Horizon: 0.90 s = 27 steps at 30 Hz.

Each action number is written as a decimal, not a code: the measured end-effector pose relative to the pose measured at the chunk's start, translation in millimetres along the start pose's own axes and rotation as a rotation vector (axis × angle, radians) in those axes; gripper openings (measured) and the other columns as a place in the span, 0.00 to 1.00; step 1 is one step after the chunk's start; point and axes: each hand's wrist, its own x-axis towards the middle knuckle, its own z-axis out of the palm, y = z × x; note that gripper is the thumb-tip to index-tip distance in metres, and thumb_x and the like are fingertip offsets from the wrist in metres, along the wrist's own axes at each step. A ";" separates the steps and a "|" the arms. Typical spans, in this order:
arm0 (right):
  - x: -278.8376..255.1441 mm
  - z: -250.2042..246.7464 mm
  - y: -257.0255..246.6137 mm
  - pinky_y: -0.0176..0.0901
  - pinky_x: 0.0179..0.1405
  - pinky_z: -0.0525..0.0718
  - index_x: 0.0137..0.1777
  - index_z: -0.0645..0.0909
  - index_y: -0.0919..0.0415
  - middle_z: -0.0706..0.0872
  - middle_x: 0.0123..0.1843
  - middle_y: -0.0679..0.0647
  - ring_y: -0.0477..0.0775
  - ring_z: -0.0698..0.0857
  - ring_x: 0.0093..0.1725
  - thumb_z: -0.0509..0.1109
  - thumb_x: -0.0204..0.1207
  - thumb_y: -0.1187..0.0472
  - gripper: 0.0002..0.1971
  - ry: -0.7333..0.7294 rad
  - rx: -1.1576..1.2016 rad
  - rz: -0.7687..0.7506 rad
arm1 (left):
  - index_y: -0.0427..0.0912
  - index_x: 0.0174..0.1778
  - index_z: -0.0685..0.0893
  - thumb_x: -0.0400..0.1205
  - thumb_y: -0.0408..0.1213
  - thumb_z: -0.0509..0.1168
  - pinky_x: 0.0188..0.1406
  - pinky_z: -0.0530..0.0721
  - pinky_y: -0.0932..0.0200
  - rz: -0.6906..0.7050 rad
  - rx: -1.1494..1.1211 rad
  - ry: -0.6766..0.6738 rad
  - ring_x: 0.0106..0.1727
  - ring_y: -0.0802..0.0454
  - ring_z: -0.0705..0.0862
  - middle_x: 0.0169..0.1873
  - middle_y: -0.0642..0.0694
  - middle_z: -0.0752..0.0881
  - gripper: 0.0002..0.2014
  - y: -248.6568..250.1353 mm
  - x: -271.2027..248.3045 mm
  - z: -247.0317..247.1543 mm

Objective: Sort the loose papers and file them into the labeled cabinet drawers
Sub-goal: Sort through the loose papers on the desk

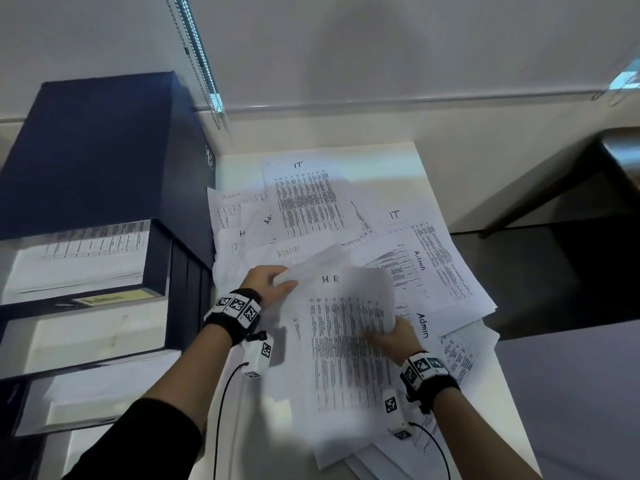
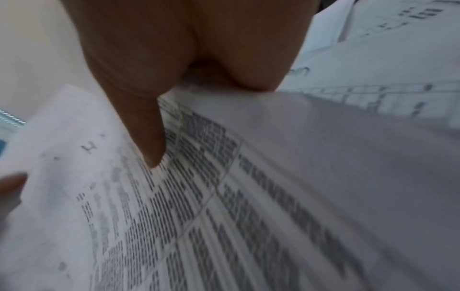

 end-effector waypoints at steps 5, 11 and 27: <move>8.6 1.6 -26.6 0.28 0.19 0.77 0.34 0.75 0.57 0.82 0.29 0.50 0.37 0.81 0.20 0.83 0.63 0.52 0.18 -0.072 -0.053 -0.001 | 0.44 0.60 0.85 0.85 0.47 0.64 0.59 0.81 0.57 0.089 -0.041 -0.067 0.56 0.49 0.85 0.55 0.48 0.87 0.14 39.3 -0.6 2.2; -5.1 -26.4 -63.5 0.51 0.40 0.92 0.44 0.87 0.68 0.92 0.37 0.58 0.60 0.92 0.38 0.82 0.67 0.55 0.15 0.014 0.110 -0.079 | 0.55 0.73 0.74 0.64 0.69 0.75 0.65 0.81 0.51 -0.152 -0.430 0.308 0.64 0.50 0.79 0.63 0.49 0.78 0.42 21.6 -8.9 -15.8; -60.3 -66.8 -205.1 0.43 0.50 0.90 0.58 0.85 0.66 0.93 0.47 0.47 0.45 0.92 0.47 0.86 0.63 0.62 0.24 0.167 0.252 -0.437 | 0.42 0.57 0.87 0.68 0.47 0.82 0.57 0.88 0.49 0.350 -0.575 0.281 0.55 0.51 0.90 0.51 0.47 0.91 0.24 125.8 -67.6 -82.9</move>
